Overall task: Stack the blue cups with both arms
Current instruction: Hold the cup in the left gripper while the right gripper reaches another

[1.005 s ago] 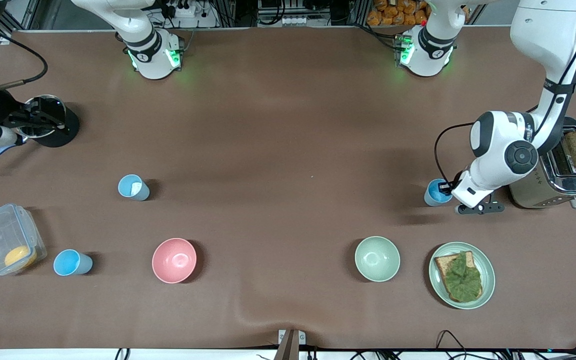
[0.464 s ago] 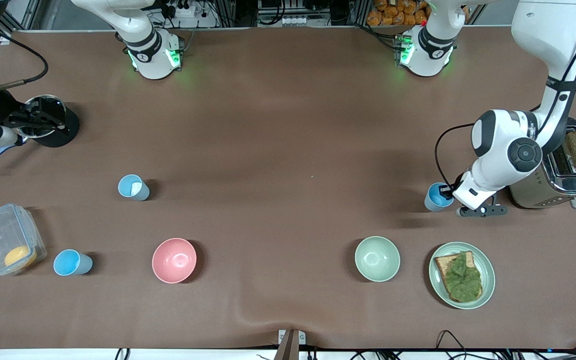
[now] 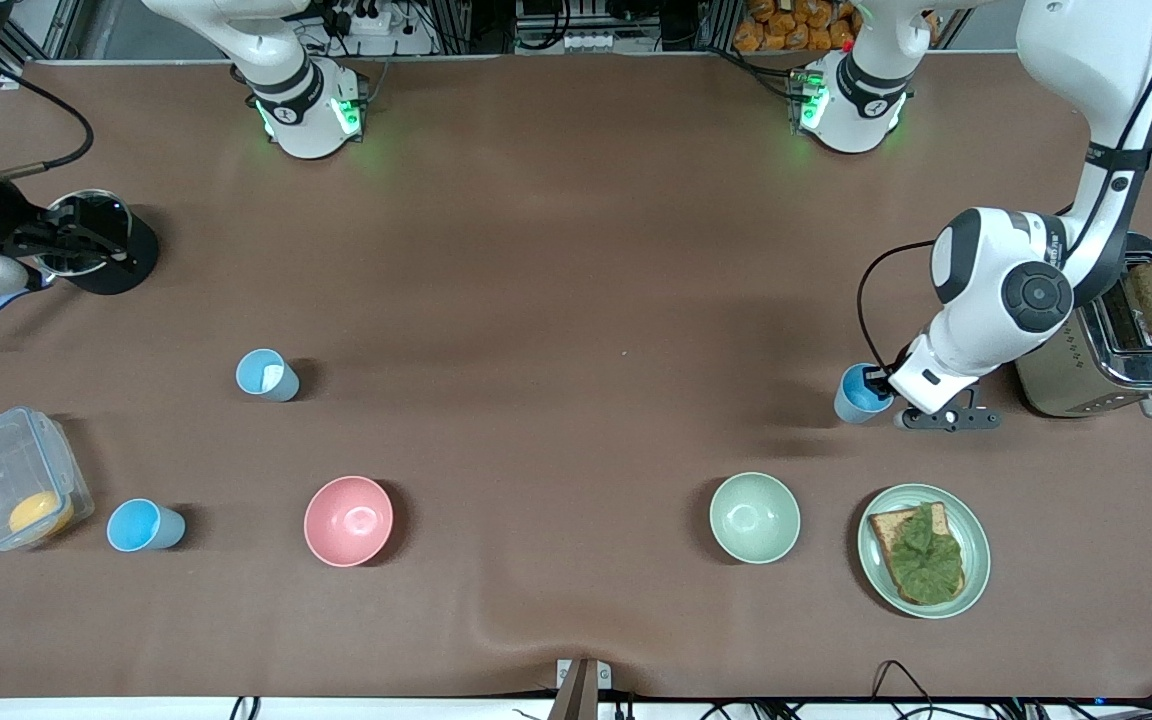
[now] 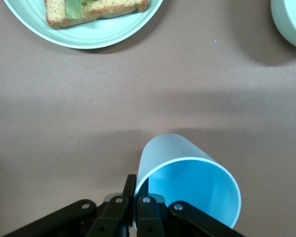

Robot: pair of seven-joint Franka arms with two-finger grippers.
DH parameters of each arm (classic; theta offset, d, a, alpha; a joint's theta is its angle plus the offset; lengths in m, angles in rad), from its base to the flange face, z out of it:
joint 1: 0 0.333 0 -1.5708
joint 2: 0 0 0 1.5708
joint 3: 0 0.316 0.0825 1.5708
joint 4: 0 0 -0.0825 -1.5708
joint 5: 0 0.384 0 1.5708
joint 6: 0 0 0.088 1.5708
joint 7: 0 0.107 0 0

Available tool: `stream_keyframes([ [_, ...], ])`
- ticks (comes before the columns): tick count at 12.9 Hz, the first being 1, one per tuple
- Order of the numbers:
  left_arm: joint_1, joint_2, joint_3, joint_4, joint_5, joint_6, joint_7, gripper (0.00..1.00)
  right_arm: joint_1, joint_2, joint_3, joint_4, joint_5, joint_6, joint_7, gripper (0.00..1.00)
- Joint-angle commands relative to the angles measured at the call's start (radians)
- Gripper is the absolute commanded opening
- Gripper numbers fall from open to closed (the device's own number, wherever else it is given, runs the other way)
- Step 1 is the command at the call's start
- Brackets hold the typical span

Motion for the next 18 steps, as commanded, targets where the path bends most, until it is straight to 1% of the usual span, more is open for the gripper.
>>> stream_keyframes([
  [1,0.004,-0.008,-0.015,0.009,0.006,-0.029,-0.012,0.00,-0.052,0.010,0.002,0.016,-0.004,-0.014,0.015,1.00],
  [2,0.007,-0.005,-0.015,0.009,0.006,-0.029,-0.008,0.00,-0.075,0.013,0.002,0.008,0.000,-0.017,0.012,1.00],
  [7,0.007,-0.007,-0.015,0.017,0.006,-0.029,-0.012,0.00,-0.090,0.015,0.002,0.011,-0.003,-0.037,0.003,1.00],
  [10,0.008,-0.008,-0.015,0.020,0.006,-0.029,-0.011,0.00,-0.084,0.071,0.003,0.006,-0.001,-0.040,0.005,1.00],
  [13,0.004,-0.002,-0.015,0.023,0.006,-0.032,-0.012,0.00,-0.105,0.116,0.003,-0.015,0.028,-0.010,-0.040,1.00],
  [14,0.002,-0.002,-0.015,0.023,0.006,-0.032,-0.012,0.00,-0.107,0.136,0.003,-0.036,0.026,0.015,-0.041,1.00],
  [18,0.008,0.000,-0.015,0.023,0.005,-0.035,-0.015,0.00,-0.115,0.131,0.002,-0.206,0.020,0.180,-0.043,1.00],
])
